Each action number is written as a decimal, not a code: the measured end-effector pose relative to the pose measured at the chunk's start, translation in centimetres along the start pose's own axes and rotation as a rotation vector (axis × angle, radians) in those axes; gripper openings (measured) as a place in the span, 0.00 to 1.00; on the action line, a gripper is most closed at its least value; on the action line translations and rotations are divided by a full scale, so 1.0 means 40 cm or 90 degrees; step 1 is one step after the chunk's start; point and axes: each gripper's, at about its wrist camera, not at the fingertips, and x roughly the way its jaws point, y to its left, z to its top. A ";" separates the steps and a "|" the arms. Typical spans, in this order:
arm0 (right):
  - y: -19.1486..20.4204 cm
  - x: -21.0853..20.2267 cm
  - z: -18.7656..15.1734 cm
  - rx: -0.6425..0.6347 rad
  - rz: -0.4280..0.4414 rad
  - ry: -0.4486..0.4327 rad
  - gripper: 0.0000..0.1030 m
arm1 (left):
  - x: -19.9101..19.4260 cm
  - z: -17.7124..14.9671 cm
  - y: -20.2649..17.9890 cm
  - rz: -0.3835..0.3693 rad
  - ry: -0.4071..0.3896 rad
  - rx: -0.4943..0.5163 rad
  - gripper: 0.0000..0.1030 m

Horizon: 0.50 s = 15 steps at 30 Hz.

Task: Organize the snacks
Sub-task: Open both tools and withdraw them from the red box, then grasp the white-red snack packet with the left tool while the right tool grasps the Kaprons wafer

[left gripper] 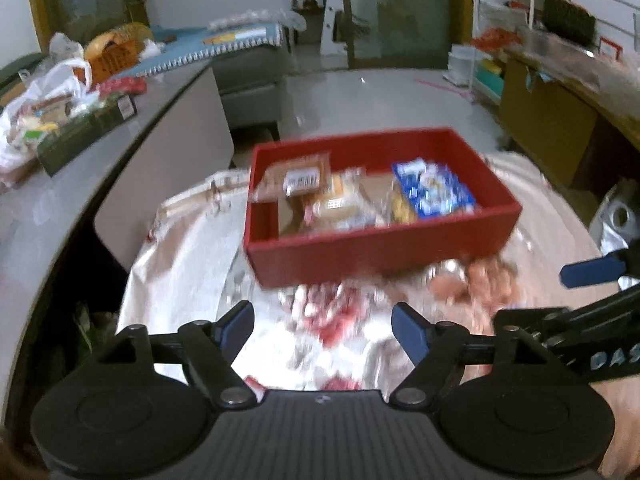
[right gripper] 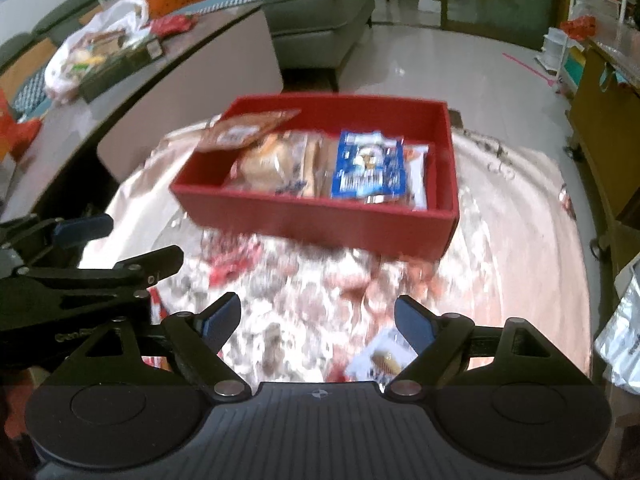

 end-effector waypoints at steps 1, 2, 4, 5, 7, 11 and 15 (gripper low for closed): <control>-0.004 0.000 -0.012 -0.005 -0.002 0.009 0.86 | 0.000 -0.012 0.013 -0.004 0.012 -0.003 0.68; -0.011 0.002 -0.024 -0.009 -0.006 0.020 0.86 | 0.002 -0.023 0.025 -0.008 0.025 -0.008 0.68; -0.028 0.007 -0.043 -0.009 -0.010 0.037 0.86 | 0.010 -0.044 0.055 -0.012 0.053 -0.025 0.68; -0.038 0.010 -0.052 -0.007 -0.011 0.047 0.86 | 0.015 -0.053 0.067 -0.011 0.064 -0.034 0.68; -0.057 0.013 -0.071 -0.002 -0.013 0.062 0.88 | 0.027 -0.076 0.091 -0.009 0.091 -0.061 0.68; -0.069 0.014 -0.090 -0.001 -0.008 0.074 0.88 | 0.055 -0.117 0.080 -0.024 0.147 -0.066 0.68; -0.069 0.015 -0.109 -0.011 0.002 0.086 0.89 | 0.048 -0.154 0.070 -0.009 0.166 -0.023 0.68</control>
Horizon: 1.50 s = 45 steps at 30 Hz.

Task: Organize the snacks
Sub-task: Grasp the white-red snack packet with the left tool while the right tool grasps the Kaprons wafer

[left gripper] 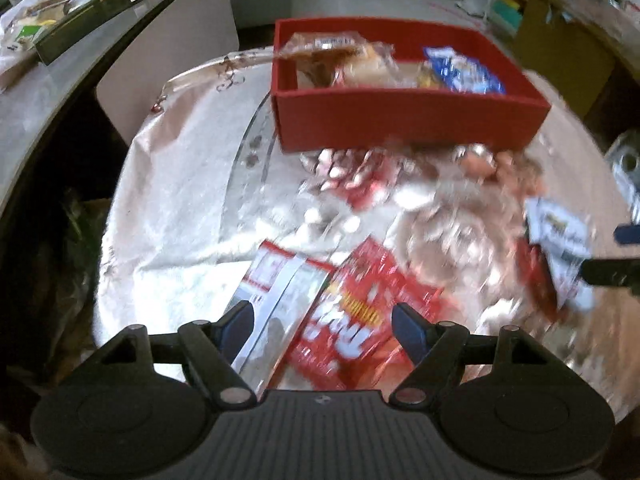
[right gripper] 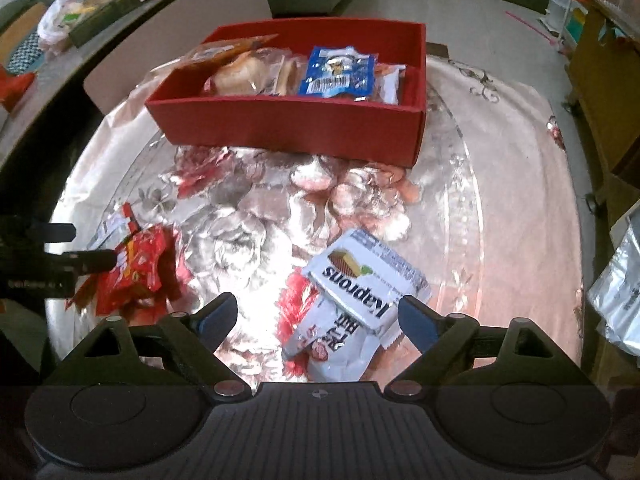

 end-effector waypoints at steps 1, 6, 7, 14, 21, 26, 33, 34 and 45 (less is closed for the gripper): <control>0.001 0.000 -0.005 -0.003 0.003 0.003 0.89 | 0.007 -0.004 0.003 0.016 0.008 0.012 0.68; 0.005 -0.003 -0.002 -0.008 0.020 0.002 0.90 | 0.054 0.004 0.045 -0.004 0.095 0.072 0.68; 0.006 -0.005 -0.001 -0.010 0.023 0.001 0.90 | 0.057 0.006 0.047 -0.002 0.104 0.097 0.68; 0.000 0.009 -0.002 -0.029 0.031 0.021 0.91 | 0.106 0.021 0.059 -0.005 0.139 0.209 0.70; -0.039 0.064 -0.001 -0.016 0.008 0.064 0.93 | 0.132 0.013 0.060 -0.067 0.148 0.194 0.63; -0.055 0.098 0.005 0.003 0.003 0.102 0.93 | 0.094 0.009 0.046 -0.099 0.129 0.151 0.41; -0.065 0.092 0.082 -0.058 -0.004 0.069 0.96 | 0.008 0.046 0.070 -0.171 0.044 0.066 0.38; -0.071 0.105 0.088 -0.046 -0.005 0.075 0.96 | -0.003 0.047 0.072 -0.185 0.034 0.050 0.38; -0.049 0.193 0.071 -0.094 -0.057 0.123 0.96 | -0.005 0.087 0.029 -0.258 0.022 0.012 0.38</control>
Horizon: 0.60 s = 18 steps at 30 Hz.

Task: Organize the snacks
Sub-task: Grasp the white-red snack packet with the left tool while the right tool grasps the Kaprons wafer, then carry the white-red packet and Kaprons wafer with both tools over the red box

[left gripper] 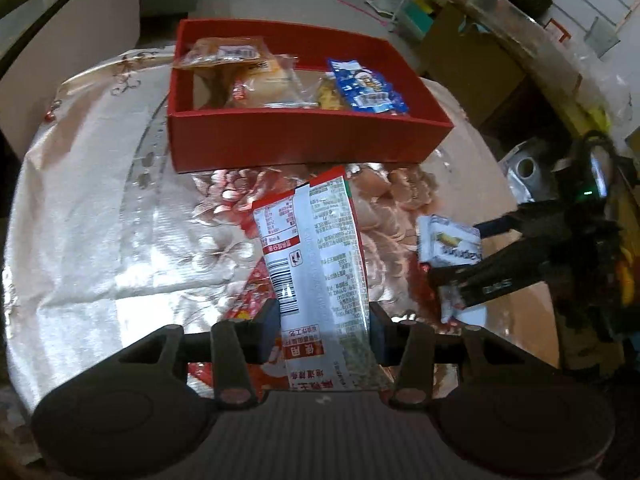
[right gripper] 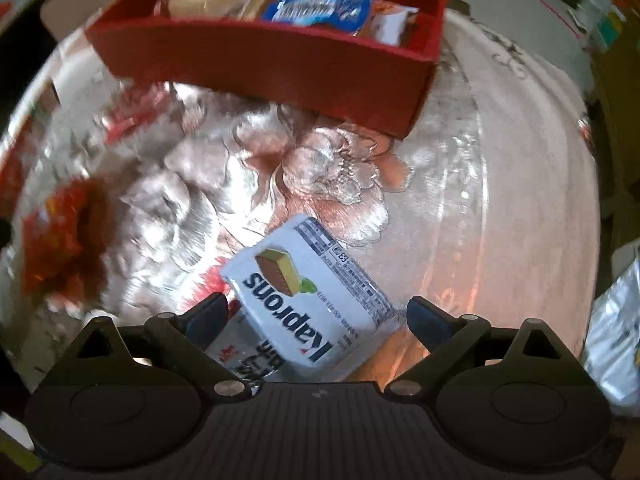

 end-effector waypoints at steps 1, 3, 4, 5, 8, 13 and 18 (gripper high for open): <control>0.007 -0.001 0.005 -0.012 -0.006 -0.006 0.96 | 0.001 0.000 -0.002 -0.003 0.000 0.004 0.38; 0.012 -0.014 0.014 -0.014 -0.002 -0.023 0.85 | 0.007 -0.003 -0.004 -0.006 0.004 0.005 0.38; 0.013 -0.017 0.017 -0.010 -0.001 -0.022 0.84 | 0.010 -0.002 -0.002 -0.007 0.007 0.004 0.38; 0.012 -0.019 0.017 -0.002 0.004 -0.021 0.82 | 0.014 -0.002 -0.001 -0.006 0.009 0.001 0.38; 0.017 -0.019 0.010 -0.003 -0.003 -0.013 0.81 | 0.025 0.007 -0.003 -0.010 0.012 -0.008 0.38; -0.023 -0.064 -0.006 0.044 0.012 -0.048 0.79 | 0.022 0.034 -0.037 -0.017 -0.016 0.006 0.38; -0.047 -0.134 0.019 0.085 0.048 -0.116 0.79 | 0.014 0.071 -0.073 0.016 -0.065 0.023 0.38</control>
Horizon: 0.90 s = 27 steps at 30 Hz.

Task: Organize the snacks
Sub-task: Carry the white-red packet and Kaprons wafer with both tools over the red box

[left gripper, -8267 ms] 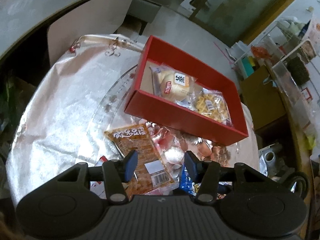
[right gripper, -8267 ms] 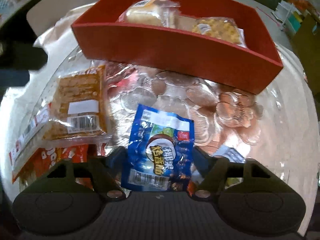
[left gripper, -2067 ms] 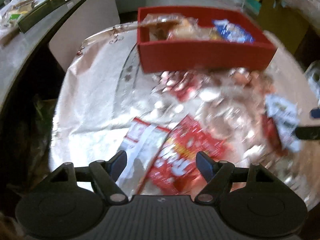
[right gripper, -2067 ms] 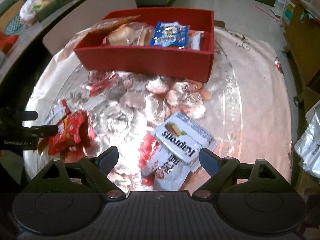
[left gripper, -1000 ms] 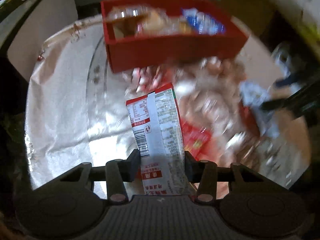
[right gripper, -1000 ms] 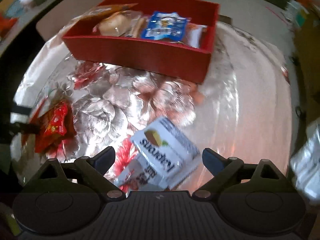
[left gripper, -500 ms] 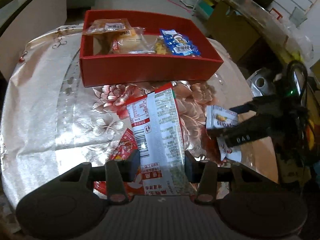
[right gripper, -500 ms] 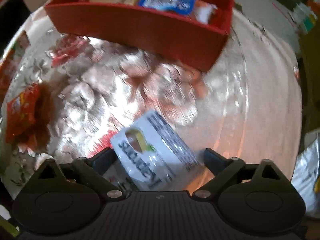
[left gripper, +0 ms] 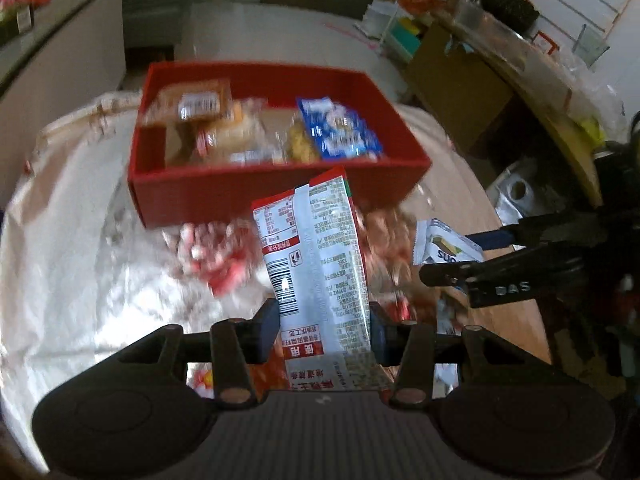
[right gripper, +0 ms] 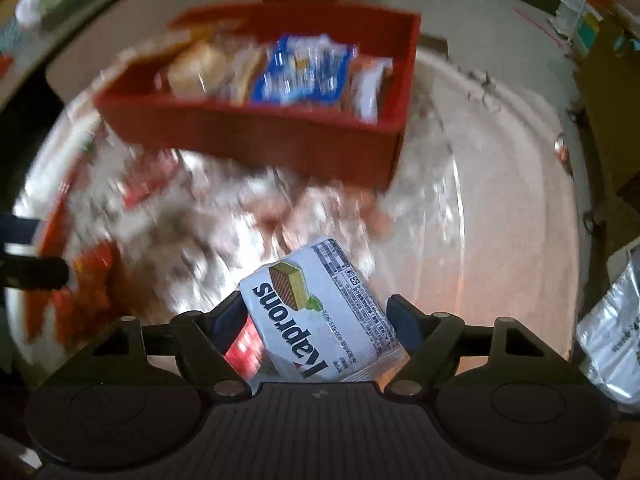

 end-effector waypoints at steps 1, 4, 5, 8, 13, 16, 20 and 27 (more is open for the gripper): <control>0.000 -0.011 0.008 0.006 0.008 -0.014 0.79 | -0.002 0.008 -0.004 0.008 -0.011 0.003 0.38; 0.003 -0.048 0.042 0.020 0.020 -0.058 0.79 | -0.005 0.031 -0.015 0.038 -0.046 0.008 0.38; 0.003 -0.057 0.054 0.027 0.024 -0.072 0.79 | -0.006 0.038 -0.016 0.046 -0.055 0.009 0.38; -0.003 -0.079 0.081 0.044 0.034 -0.105 0.79 | -0.010 0.061 -0.021 0.065 -0.081 0.005 0.39; -0.002 -0.082 0.123 0.061 0.048 -0.140 0.79 | -0.010 0.099 -0.029 0.104 -0.123 0.013 0.39; 0.002 -0.077 0.145 0.062 0.051 -0.147 0.79 | -0.004 0.122 -0.029 0.116 -0.139 0.013 0.39; 0.008 -0.079 0.169 0.069 0.057 -0.165 0.79 | 0.014 0.147 -0.030 0.132 -0.150 0.016 0.39; 0.006 -0.073 0.216 0.077 0.055 -0.197 0.79 | 0.042 0.193 -0.027 0.155 -0.166 0.013 0.39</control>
